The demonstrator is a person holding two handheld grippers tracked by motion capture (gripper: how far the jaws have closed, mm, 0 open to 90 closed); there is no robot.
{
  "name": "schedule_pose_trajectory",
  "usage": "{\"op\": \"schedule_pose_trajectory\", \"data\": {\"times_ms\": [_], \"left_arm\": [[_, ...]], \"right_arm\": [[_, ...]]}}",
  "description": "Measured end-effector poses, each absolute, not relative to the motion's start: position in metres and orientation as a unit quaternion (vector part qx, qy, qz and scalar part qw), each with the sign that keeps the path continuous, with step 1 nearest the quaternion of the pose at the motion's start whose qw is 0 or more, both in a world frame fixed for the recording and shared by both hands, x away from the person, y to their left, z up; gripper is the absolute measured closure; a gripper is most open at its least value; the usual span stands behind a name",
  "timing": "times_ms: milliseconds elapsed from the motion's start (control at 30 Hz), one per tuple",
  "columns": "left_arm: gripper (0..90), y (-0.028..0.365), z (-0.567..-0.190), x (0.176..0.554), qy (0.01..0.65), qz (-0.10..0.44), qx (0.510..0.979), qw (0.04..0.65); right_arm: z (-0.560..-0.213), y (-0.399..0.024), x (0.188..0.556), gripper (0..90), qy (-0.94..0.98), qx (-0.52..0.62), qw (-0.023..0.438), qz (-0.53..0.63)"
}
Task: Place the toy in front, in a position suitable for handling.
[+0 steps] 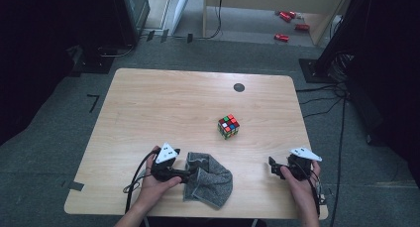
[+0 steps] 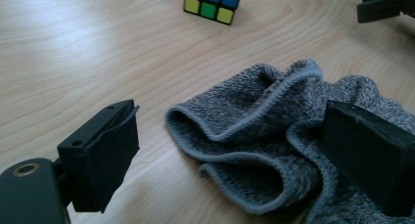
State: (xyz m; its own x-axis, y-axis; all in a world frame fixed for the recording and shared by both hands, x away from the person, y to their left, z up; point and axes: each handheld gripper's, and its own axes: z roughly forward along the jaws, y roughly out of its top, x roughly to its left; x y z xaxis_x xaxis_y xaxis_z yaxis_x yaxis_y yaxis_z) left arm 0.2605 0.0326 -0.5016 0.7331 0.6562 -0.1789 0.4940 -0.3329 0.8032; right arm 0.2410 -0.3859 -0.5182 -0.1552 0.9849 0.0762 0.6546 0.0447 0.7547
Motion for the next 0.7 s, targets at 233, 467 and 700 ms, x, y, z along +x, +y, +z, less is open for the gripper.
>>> {"op": "schedule_pose_trajectory", "data": {"times_ms": [233,467,700], "left_arm": [[8.1,0.024,-0.503,0.258,0.328,0.082,0.821,0.460],[8.7,0.009,-0.509,0.248,0.288,0.087,0.844,0.444],[8.7,0.011,-0.509,0.247,0.294,0.088,0.840,0.448]], "right_arm": [[-0.515,-0.379,0.249,6.8,0.676,0.606,0.242,0.343],[-0.504,-0.374,0.247,6.7,0.673,0.595,0.263,0.351],[-0.507,-0.372,0.249,7.0,0.674,0.600,0.247,0.353]]}}
